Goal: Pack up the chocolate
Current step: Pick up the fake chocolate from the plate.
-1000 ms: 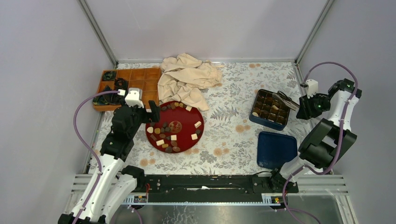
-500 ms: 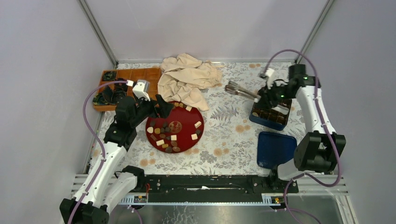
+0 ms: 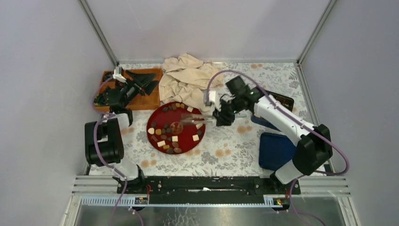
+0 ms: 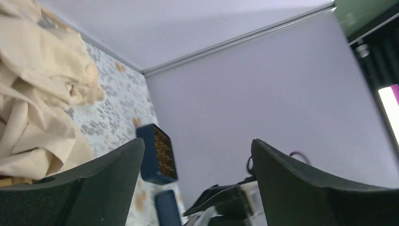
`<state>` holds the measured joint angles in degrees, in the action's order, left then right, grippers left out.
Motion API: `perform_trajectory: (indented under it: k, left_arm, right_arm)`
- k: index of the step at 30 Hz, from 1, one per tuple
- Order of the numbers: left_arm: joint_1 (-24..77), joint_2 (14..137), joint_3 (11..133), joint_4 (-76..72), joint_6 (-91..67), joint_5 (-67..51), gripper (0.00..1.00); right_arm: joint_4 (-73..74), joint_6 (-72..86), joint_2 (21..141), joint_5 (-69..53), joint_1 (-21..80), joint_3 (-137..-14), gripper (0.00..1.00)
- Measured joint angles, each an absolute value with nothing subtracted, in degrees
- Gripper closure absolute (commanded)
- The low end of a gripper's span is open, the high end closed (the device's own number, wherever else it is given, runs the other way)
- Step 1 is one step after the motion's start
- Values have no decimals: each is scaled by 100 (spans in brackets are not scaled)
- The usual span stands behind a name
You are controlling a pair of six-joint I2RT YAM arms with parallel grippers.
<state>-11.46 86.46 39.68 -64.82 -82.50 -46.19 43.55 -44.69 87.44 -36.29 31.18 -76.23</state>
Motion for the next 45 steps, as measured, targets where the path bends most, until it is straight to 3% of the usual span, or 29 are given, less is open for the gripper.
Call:
perform_trajectory:
  k: [4,10,13,15,17,24,31,45]
  left_arm:
    - [-1448,9441,4038,-7513,-9323,-5061,7]
    - [-1461,8814,4042,-7347,-8875,-5428,3]
    - [-1415,7918,4268,-5400,-7081,-5225,1]
    - [-1094,7299,4906,-3179,-5319,-4257,1]
    - [-650,6853,5395,-1872,-4080,-3387,1]
    - [-268,5446,5004,-10,-1898,-1872,1]
    - [-268,5369,4617,775,-1339,-1280,1]
    - [-268,5332,4617,786,-1199,-1157,1]
  right_arm:
    - [4110,-4471,9021,-3048,3894,-7439,57]
    - [3913,-4469,9406,-2460,4388,-7323,56]
    - [3826,-4473,9605,-2154,4410,-7323,55]
    - [3806,-4482,9690,-1957,4429,-7321,55]
    - [3791,-4515,9725,-1806,4475,-7317,55]
    - [3688,-4628,9743,-1511,4705,-7310,54]
    - [3686,-4646,9981,-1433,4978,-7310,54]
    - [3693,-4473,10565,-1396,5004,-7889,58]
